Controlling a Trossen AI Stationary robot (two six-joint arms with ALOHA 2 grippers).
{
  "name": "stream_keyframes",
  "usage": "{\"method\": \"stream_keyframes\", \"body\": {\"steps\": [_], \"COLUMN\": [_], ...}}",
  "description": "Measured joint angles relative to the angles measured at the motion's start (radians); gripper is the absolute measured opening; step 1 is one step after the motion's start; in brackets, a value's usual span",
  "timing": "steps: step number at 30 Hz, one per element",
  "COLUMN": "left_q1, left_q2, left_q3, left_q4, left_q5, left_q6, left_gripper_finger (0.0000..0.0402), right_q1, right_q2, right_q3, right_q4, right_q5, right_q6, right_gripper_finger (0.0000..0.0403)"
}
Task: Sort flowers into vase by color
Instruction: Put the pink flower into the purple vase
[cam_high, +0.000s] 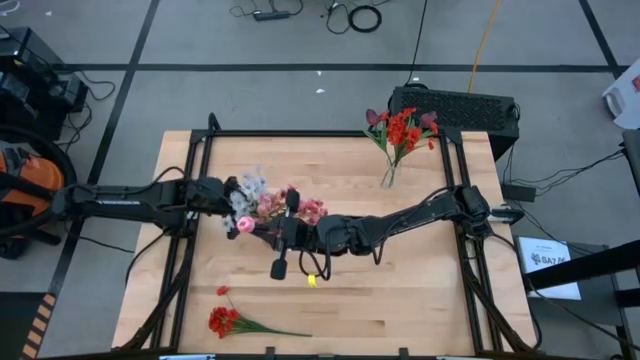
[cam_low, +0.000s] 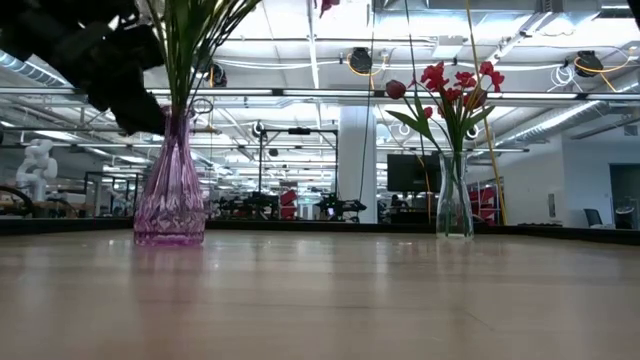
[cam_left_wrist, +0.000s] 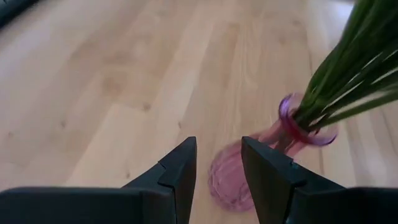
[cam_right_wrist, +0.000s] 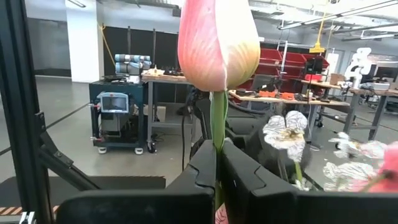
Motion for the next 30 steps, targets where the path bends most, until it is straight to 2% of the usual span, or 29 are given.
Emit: {"method": "stream_keyframes", "body": {"steps": [10,13,30], "left_q1": [0.0,0.0,0.0], "left_q2": [0.186,0.215,0.23], "left_q3": [0.0,0.0,0.0], "left_q4": [0.188,0.193,0.193], "left_q5": [0.035,0.037,0.08], "left_q6": [0.051,0.052,0.052], "left_gripper_finger": [0.0134,0.0134,0.0134], "right_q1": [-0.005,-0.012,-0.042], "right_q2": [-0.001,-0.004,-0.004], "right_q3": [0.0,0.0,0.002], "right_q4": [-0.013,-0.035,-0.06], "right_q5": [-0.004,-0.004,-0.003], "right_q6": [0.004,0.025,0.026], "right_gripper_finger": [0.0,0.0,0.0]}}
